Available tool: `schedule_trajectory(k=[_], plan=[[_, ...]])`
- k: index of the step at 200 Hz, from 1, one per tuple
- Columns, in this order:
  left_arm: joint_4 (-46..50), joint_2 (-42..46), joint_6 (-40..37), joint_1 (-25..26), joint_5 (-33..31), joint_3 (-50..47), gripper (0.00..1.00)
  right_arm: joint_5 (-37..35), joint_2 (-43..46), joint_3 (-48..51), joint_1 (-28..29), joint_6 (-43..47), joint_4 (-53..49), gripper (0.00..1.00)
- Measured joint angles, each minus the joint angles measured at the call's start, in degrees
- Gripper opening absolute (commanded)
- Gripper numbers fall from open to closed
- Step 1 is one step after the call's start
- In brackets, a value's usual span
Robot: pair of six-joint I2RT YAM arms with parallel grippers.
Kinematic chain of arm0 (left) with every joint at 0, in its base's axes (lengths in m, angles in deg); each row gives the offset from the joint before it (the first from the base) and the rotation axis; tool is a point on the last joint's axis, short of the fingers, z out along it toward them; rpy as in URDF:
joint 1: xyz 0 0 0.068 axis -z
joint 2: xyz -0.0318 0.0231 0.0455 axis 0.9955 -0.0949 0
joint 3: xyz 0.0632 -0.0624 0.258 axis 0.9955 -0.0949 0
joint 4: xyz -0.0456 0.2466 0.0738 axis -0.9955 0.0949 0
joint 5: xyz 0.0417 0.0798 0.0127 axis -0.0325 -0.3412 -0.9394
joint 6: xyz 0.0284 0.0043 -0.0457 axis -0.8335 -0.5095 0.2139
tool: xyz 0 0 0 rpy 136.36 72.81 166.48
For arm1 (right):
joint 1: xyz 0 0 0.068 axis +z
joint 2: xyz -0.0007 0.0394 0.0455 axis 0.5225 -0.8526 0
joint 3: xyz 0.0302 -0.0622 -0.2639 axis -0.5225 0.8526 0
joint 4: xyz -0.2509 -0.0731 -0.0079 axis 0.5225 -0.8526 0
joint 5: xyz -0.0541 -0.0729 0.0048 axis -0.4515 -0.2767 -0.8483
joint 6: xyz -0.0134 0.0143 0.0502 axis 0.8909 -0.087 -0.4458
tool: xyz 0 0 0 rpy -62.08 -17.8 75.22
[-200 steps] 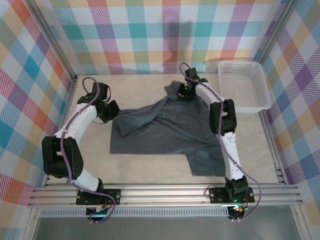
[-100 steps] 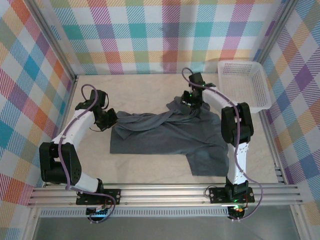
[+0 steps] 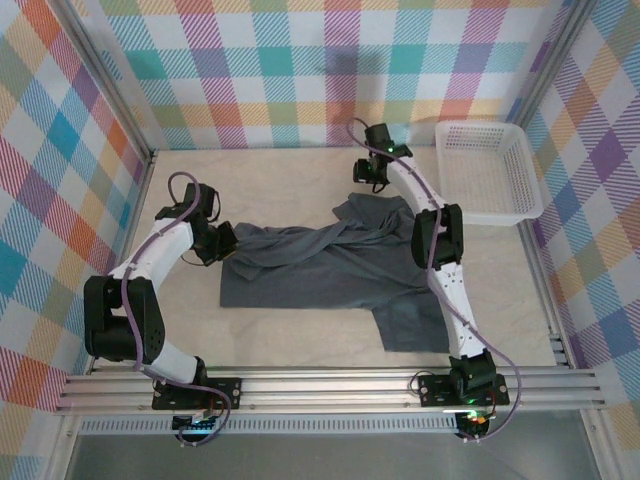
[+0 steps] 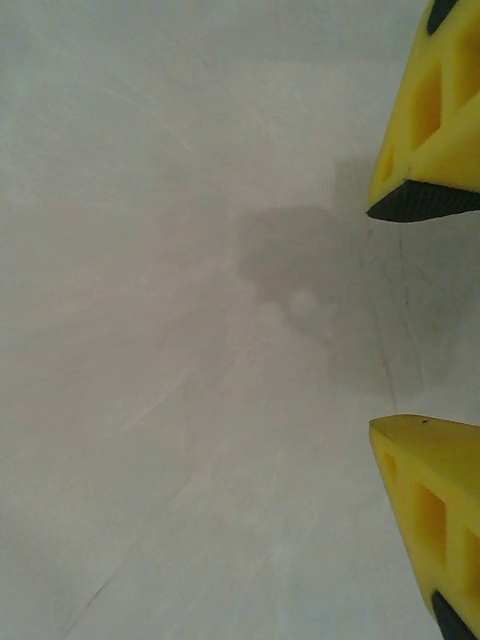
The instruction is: Fold the inside-out t-shirt
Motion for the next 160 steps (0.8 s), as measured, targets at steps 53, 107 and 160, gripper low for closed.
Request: schedule_trajectory(k=[53,107,160], plan=[[-0.3,-0.1,-0.2,0.0,0.0,0.0,0.00,10.5,9.9,17.5,-0.5,-0.6,-1.2,0.40],[-1.1,0.0,-0.2,0.2,-0.5,-1.1,0.00,14.5,13.8,23.9,0.1,-2.1,-0.8,0.00],[-1.2,0.1,-0.2,0.2,-0.6,-2.7,0.00,14.5,37.2,55.9,2.2,-5.7,10.0,0.11]])
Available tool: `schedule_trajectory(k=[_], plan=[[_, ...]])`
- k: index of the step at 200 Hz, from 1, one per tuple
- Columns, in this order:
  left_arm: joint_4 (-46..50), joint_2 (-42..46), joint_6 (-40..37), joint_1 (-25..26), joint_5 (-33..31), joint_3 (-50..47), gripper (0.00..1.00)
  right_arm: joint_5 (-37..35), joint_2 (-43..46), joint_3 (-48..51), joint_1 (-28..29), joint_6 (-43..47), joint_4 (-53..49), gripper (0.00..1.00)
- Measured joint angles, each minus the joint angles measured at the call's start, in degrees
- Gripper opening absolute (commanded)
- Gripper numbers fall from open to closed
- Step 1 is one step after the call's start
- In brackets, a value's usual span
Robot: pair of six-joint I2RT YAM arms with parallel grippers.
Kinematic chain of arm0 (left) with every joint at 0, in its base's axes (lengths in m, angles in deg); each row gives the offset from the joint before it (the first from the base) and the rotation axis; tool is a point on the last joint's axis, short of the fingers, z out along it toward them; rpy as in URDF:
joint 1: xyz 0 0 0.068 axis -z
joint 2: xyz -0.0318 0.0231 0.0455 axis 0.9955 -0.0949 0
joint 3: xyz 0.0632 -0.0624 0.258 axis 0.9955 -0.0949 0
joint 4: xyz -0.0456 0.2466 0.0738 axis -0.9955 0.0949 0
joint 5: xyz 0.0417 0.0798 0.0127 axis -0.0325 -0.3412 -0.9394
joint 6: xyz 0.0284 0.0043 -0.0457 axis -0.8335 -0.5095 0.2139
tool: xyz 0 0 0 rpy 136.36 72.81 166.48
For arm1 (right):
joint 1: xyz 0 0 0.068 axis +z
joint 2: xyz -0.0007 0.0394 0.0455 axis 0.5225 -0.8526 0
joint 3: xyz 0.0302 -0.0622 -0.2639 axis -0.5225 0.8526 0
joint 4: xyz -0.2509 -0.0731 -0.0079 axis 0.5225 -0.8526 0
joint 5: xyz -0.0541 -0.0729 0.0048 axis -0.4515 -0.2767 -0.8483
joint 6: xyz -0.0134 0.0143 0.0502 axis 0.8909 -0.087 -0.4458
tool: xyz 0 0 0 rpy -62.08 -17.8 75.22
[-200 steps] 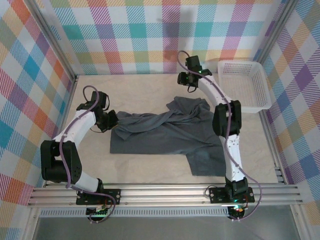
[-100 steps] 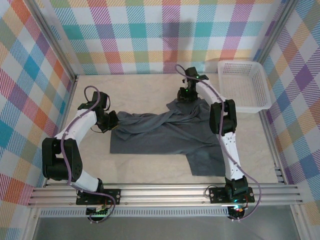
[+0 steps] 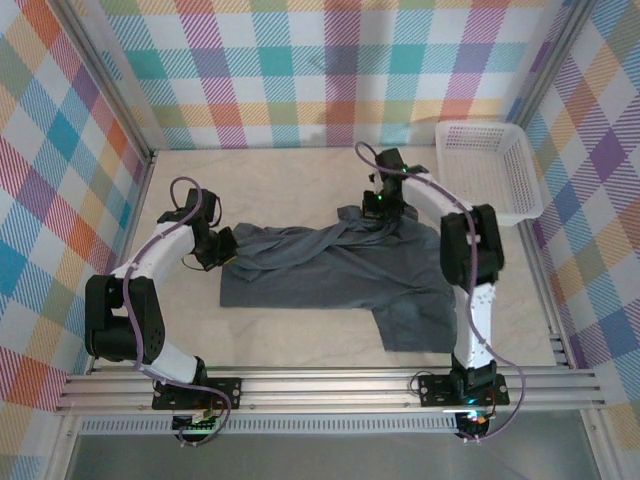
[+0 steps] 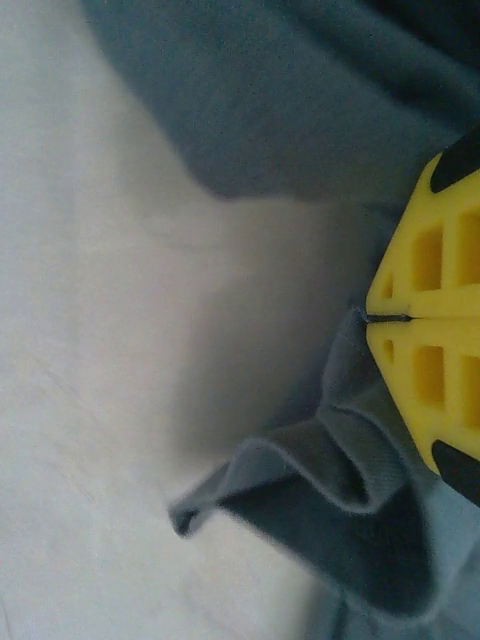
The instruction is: Fold the inside-out t-shirt
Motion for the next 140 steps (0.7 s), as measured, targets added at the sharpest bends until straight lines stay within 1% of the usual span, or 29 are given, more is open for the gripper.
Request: schedule_trajectory(k=[11,14,21,40,63,104,130,140], plan=[[0.0,0.1,0.0,0.2,0.0,0.0,0.00,0.3,5.1,7.4,1.1,-1.3,2.7,0.30],[0.0,0.1,0.0,0.3,0.0,0.0,0.00,0.5,5.9,8.8,1.4,-1.1,3.1,0.32],[0.0,0.1,0.0,0.3,0.0,0.0,0.00,0.9,7.2,11.3,1.9,-1.5,3.7,0.34],[0.0,0.1,0.0,0.6,0.0,0.0,0.00,1.6,7.2,14.2,3.1,-1.8,3.8,0.34],[0.0,0.1,0.0,0.8,0.0,0.0,0.00,0.6,7.8,13.6,3.1,-1.8,3.0,0.31],[-0.2,0.1,0.0,0.9,-0.3,-0.2,0.00,-7.5,10.9,9.0,3.1,-3.1,3.4,0.27],[-0.3,0.1,0.0,0.9,-0.5,-1.0,0.00,-11.2,12.7,8.2,3.1,-3.5,4.4,0.26],[-0.2,0.1,0.0,1.0,-0.5,-1.1,0.00,-12.0,12.6,7.3,3.1,-3.5,4.4,0.27]])
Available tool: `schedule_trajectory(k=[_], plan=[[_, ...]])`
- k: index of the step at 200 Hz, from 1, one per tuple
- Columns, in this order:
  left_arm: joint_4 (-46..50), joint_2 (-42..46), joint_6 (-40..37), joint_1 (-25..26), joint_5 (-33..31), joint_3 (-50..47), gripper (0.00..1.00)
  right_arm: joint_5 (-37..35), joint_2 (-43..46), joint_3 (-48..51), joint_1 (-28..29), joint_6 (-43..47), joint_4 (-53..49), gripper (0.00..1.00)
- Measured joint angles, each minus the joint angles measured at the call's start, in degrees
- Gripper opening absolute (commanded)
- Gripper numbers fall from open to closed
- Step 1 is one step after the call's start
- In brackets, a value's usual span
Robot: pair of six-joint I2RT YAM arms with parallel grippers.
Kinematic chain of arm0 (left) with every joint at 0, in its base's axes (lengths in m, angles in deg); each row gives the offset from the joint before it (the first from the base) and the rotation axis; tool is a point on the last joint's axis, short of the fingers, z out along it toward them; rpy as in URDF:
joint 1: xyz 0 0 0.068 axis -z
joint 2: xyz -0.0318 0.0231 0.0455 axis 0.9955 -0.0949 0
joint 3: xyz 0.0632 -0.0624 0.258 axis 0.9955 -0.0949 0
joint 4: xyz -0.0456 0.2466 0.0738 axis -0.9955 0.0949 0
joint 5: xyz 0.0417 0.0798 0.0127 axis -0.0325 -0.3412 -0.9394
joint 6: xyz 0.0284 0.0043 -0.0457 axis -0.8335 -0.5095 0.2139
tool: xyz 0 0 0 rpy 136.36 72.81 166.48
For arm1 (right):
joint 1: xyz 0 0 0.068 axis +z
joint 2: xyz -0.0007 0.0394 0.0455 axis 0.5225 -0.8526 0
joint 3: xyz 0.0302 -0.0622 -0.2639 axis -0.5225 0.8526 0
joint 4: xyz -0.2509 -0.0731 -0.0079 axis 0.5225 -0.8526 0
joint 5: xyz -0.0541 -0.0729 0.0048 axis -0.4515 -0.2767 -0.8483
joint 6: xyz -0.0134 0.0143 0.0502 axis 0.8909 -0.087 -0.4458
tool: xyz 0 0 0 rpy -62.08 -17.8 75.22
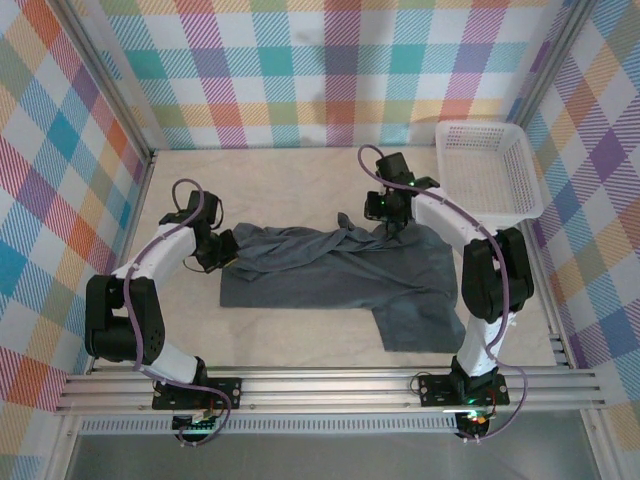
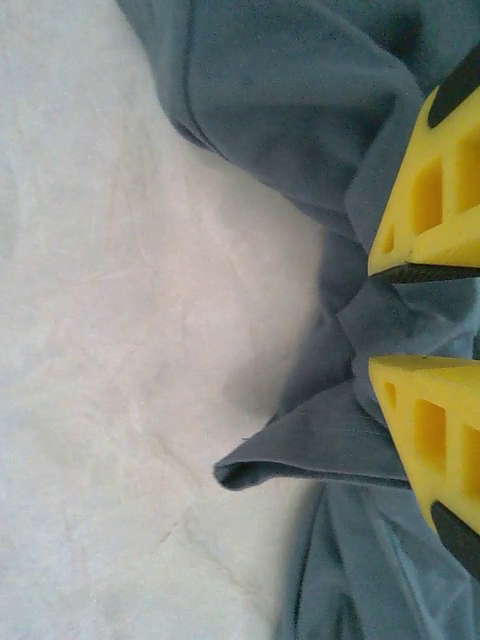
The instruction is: Fold the inside-out t-shirt
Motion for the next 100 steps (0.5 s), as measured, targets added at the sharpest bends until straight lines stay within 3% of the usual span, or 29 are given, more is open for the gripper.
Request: schedule_trajectory(k=[18,35,56,79,100], plan=[[-0.1,0.0,-0.2,0.0,0.0,0.0,0.00,-0.7,-1.0,-2.6,0.0,0.2,-1.3,0.35],[-0.1,0.0,-0.2,0.0,0.0,0.0,0.00,-3.8,-3.0,-5.9,0.0,0.3,-2.5,0.57],[-0.2,0.0,-0.3,0.0,0.0,0.0,0.00,-10.1,-4.4,-6.7,0.0,2.8,-3.8,0.73],[-0.2,0.0,-0.6,0.0,0.0,0.0,0.00,-11.6,-7.8,-9.2,0.0,7.0,-7.9,0.72],[-0.2,0.0,-0.6,0.0,0.0,0.0,0.00,-10.6,-11.8,-12.3,0.0,8.0,-11.1,0.47]])
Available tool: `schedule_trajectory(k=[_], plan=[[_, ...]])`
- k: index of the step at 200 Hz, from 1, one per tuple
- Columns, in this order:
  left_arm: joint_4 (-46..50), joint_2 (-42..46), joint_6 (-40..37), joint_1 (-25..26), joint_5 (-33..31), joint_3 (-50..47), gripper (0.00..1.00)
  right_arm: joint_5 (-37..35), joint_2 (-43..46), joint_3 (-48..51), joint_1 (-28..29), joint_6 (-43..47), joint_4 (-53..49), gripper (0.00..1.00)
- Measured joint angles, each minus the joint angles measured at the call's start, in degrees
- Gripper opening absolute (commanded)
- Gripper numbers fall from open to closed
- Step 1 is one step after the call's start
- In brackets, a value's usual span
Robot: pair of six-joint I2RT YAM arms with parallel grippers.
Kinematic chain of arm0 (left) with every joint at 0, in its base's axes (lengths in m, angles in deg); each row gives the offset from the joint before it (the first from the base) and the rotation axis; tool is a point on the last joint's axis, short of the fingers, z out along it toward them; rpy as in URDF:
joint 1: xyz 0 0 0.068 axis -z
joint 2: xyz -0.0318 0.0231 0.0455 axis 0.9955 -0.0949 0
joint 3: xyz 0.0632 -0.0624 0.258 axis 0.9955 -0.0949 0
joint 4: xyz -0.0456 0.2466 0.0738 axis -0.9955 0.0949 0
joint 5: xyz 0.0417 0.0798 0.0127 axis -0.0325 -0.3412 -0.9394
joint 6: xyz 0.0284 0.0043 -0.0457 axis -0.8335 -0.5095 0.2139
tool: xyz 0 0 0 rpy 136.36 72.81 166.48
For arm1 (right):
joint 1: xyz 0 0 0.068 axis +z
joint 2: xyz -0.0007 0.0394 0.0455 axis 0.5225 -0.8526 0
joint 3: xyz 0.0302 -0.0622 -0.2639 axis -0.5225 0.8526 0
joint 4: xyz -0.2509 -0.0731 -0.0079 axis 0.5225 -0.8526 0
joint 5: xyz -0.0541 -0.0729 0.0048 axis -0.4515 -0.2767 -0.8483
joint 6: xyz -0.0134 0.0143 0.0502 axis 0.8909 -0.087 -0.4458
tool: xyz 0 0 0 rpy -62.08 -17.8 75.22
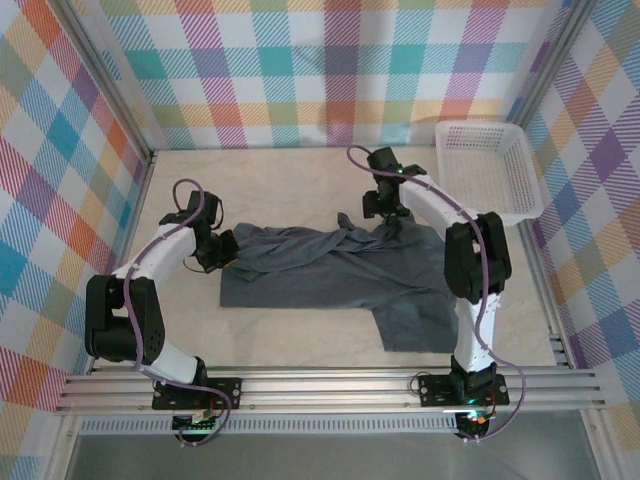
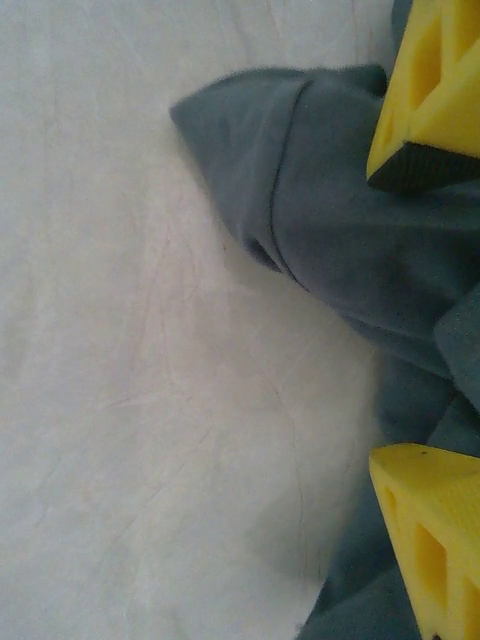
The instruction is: Fold the inside-out t-shirt
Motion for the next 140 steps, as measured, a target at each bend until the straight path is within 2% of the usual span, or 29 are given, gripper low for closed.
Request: schedule_trajectory(k=[29,43,74,96,127,140], plan=[[0.0,0.0,0.0,0.0,-0.1,0.0,0.00,-1.1,-1.4,-0.5,0.0,-1.6,-4.0,0.21],[0.0,0.0,0.0,0.0,-0.5,0.0,0.00,-2.1,0.0,1.4,0.0,-3.2,-3.8,0.15],[0.0,0.0,-0.2,0.1,-1.0,0.0,0.00,-2.6,9.5,14.9,0.0,-6.3,-1.2,0.18],[0.0,0.0,-0.2,0.1,-1.0,0.0,0.00,-2.4,13.6,24.0,-0.3,-7.8,-0.8,0.29],[0.0,0.0,-0.4,0.1,-1.0,0.0,0.00,-1.2,14.3,27.1,-0.3,-6.8,-1.5,0.37],[0.0,0.0,-0.4,0.1,-1.0,0.0,0.00,1.3,16.5,26.6,-0.5,-5.2,-0.7,0.41]])
